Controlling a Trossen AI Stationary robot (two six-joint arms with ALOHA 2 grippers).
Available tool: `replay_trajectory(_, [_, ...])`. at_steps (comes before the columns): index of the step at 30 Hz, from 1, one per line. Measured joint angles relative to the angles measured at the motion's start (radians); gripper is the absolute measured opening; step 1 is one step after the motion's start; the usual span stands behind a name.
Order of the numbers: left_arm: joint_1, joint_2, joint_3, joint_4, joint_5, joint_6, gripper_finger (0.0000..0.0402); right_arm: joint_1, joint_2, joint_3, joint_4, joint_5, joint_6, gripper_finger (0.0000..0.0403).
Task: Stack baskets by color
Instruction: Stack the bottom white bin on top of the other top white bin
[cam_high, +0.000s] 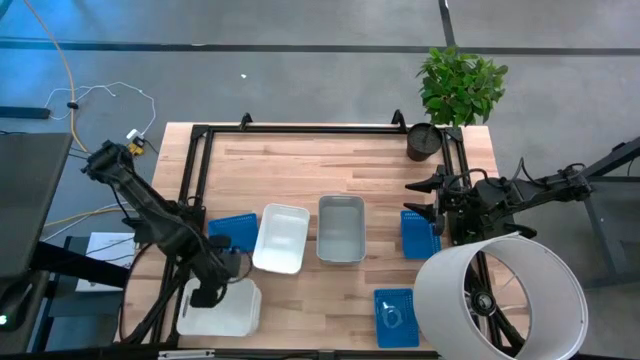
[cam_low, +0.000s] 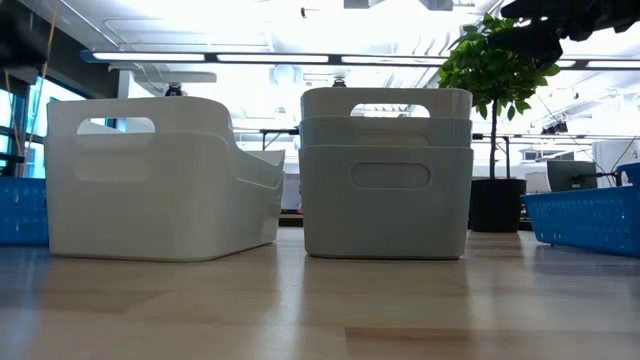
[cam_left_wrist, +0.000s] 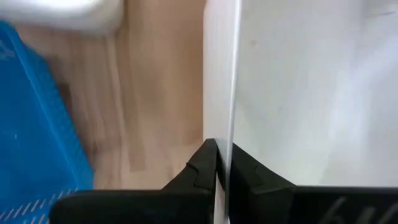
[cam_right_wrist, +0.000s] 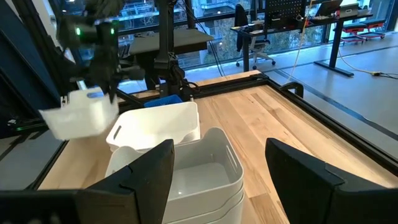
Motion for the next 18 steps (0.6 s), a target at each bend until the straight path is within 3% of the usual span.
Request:
replay_trajectory(5, [0.054, -0.089, 0.113, -0.037, 0.007, -0.023, 0.0, 0.0, 0.0, 0.0, -0.004, 0.001, 0.0, 0.024])
replay_trajectory(9, [0.158, -0.091, 0.272, -0.107, -0.045, -0.168, 0.0, 0.0, 0.0, 0.0, -0.005, 0.003, 0.014, 0.024])
replay_trajectory(14, [0.286, -0.04, 0.433, -0.173, -0.299, -0.348, 0.0, 0.0, 0.0, 0.0, -0.008, 0.016, 0.085, 0.024])
replay_trajectory(18, [0.324, -0.027, 0.447, -0.181, -0.515, -0.548, 0.0, 0.0, 0.0, 0.0, -0.013, 0.017, 0.082, 0.024])
